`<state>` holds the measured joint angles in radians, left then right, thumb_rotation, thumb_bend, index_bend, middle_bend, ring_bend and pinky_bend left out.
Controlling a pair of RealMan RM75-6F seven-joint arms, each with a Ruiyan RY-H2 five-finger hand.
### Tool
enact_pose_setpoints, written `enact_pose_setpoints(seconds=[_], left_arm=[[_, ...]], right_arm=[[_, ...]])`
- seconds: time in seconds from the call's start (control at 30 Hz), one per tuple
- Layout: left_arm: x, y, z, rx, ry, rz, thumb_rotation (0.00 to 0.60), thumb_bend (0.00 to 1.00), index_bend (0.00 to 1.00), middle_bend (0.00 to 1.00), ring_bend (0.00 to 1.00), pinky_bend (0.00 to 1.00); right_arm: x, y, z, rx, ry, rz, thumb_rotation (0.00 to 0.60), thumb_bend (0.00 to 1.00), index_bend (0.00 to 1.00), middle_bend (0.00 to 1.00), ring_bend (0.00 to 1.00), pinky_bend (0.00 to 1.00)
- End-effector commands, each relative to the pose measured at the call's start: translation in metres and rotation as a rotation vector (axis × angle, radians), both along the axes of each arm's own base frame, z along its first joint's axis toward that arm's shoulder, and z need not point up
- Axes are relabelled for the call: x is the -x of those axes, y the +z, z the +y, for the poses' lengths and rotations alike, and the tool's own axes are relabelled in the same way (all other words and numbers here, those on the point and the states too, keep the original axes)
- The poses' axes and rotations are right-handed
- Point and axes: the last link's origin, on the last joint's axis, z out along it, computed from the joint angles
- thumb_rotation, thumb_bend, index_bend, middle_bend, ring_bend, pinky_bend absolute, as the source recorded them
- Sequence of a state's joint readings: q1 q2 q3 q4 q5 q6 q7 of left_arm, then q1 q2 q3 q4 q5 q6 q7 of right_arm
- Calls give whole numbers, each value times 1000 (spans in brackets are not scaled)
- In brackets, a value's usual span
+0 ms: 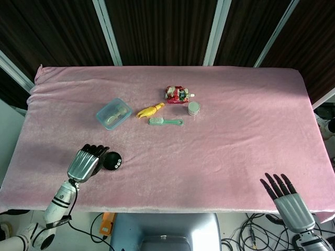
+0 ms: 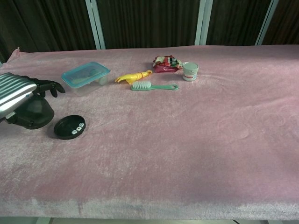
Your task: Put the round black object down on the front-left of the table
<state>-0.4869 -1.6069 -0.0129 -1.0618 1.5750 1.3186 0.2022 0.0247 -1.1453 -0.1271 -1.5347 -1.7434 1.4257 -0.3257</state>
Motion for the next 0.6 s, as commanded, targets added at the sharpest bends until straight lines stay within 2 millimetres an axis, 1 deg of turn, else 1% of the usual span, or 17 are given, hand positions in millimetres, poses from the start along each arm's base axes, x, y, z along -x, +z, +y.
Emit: enact_pose_setpoints(seconds=[0.03, 0.2, 0.3, 0.4, 0.53, 0.6], left_arm=[[18, 4, -4, -6, 33, 21, 600, 331, 277, 348, 472, 702], [24, 6, -4, -26, 27, 38, 600, 330, 278, 352, 471, 689], [35, 8, -6, -52, 33, 70, 600, 332, 276, 346, 445, 645], [39, 6, -7, -46, 39, 77, 600, 331, 259, 282, 360, 561], [42, 4, -9, -37, 47, 74, 600, 328, 206, 163, 191, 422], [44, 2, -9, -33, 53, 84, 600, 327, 187, 118, 133, 370]], right_arm=[[0, -1, -1, -1, -2, 2, 600, 101, 0, 0, 0, 107], [0, -1, -1, -2, -3, 3, 600, 101, 0, 0, 0, 107], [0, -1, -1, -1, -4, 4, 600, 101, 0, 0, 0, 107], [0, -1, -1, 0, -5, 4, 600, 101, 0, 0, 0, 107], [0, -1, -1, 0, -4, 3, 600, 101, 0, 0, 0, 107], [0, 0, 0, 0, -4, 2, 600, 101, 0, 0, 0, 107]])
